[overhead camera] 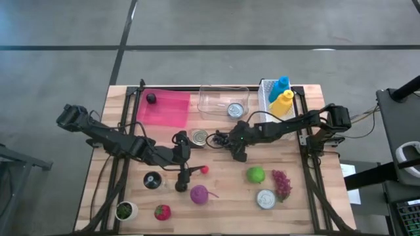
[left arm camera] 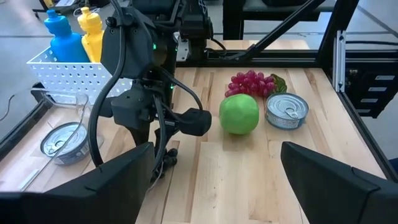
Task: Pick & Place Food Item
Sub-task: Put the black grapes into the pink bin
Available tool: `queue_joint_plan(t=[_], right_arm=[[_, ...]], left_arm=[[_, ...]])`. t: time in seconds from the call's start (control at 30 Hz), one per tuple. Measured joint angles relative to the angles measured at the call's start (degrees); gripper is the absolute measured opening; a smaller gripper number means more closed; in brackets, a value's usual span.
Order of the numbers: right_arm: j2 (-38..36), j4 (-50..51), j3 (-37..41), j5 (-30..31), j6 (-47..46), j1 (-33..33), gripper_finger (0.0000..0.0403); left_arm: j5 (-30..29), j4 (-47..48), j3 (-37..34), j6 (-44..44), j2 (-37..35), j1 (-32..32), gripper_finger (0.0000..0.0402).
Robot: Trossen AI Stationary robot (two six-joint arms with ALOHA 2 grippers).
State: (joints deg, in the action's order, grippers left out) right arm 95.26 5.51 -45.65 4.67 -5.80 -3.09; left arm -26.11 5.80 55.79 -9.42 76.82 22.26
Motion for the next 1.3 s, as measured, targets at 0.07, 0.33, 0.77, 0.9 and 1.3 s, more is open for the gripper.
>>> queue_joint_plan(t=[0.07, 0.33, 0.77, 0.9, 1.3], right_arm=[[-0.02, 0.05, 0.00, -0.01, -0.02, 0.01, 0.0080], [-0.05, -0.03, 0.00, 0.36, 0.49, 0.09, 0.0010], [-8.16, 0.25, 0.02, 1.91, 1.96, 0.95, 0.0008], [-9.84, 0.25, 0.04, 1.47, 0.56, 1.38, 0.0008], [-4.54, 0.06, 0.13, -2.08, 1.96, 1.27, 0.0044]], left_arm=[[0.00, 0.00, 0.00, 0.01, 0.00, 0.00, 0.0353], [0.00, 0.00, 0.00, -0.02, 0.00, 0.00, 0.0363], [-0.02, 0.01, 0.00, 0.00, 0.00, 0.00, 0.0351], [-0.02, 0.02, 0.00, -0.02, 0.00, 0.02, 0.0354], [0.00, 0.00, 0.00, -0.04, 0.00, 0.00, 0.0363]])
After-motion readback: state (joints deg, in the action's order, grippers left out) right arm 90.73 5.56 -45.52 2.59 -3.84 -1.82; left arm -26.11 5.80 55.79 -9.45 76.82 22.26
